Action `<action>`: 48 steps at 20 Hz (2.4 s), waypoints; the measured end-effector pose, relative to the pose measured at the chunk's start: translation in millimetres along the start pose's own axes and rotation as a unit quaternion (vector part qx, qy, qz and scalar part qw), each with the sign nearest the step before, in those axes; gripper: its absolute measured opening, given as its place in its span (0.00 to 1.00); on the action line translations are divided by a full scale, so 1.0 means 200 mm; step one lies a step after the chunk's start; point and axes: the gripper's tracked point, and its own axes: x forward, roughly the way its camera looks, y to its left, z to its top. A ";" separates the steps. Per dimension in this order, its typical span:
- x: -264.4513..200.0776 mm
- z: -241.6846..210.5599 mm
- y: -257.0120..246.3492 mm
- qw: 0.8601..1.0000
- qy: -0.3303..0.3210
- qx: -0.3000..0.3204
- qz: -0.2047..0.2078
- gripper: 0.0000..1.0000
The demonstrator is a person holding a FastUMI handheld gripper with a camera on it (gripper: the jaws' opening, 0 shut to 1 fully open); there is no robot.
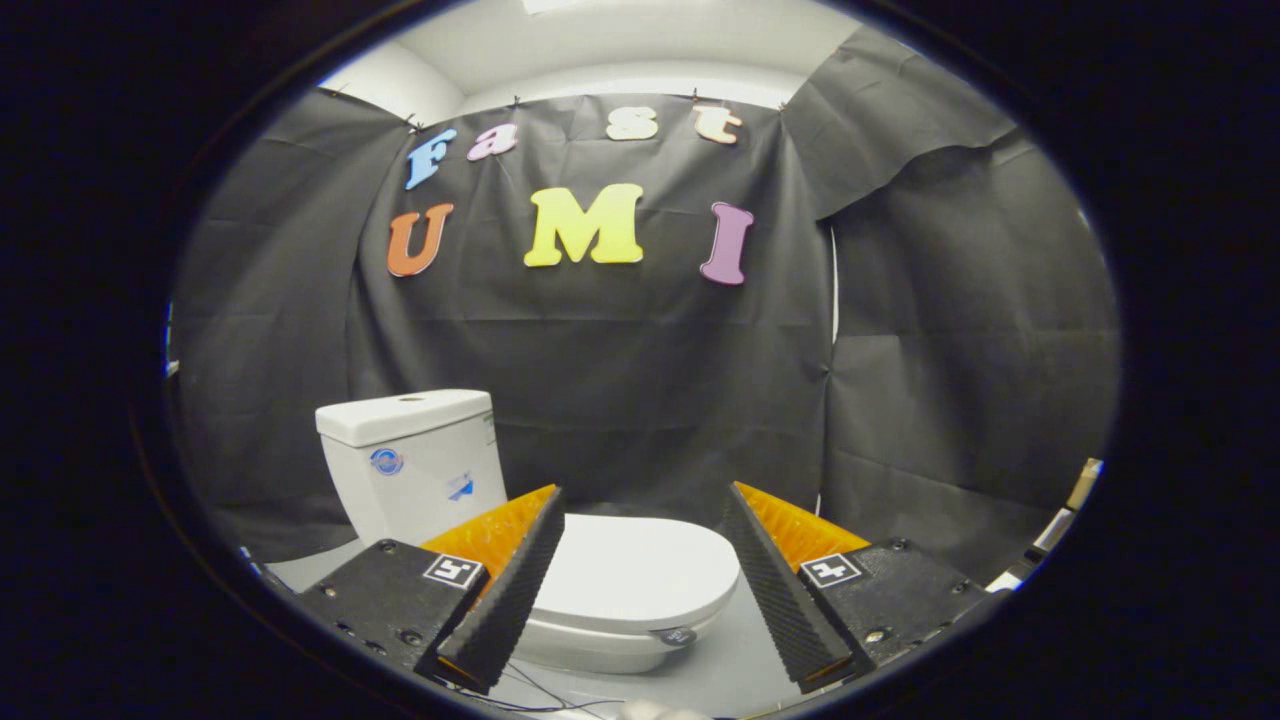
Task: Open the toilet lid.
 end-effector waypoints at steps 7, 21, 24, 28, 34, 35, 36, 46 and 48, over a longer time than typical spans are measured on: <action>0.04 -0.02 0.04 1.000 0.006 0.002 0.006 1.00; 0.44 -0.24 -0.22 0.987 0.086 0.131 0.022 1.00; 0.51 -0.45 -0.34 0.975 0.133 0.178 0.020 1.00; 0.52 -0.77 -0.45 0.934 0.216 0.285 0.010 1.00; 0.52 -1.15 -0.44 0.878 0.283 0.386 0.005 1.00; 0.51 -1.19 -0.44 0.870 0.290 0.398 0.006 1.00; 0.51 -1.23 -0.44 0.864 0.296 0.407 0.005 1.00; 0.54 -1.44 -0.39 0.803 0.342 0.488 0.006 0.96; 0.54 -1.46 -0.38 0.787 0.348 0.509 0.006 0.89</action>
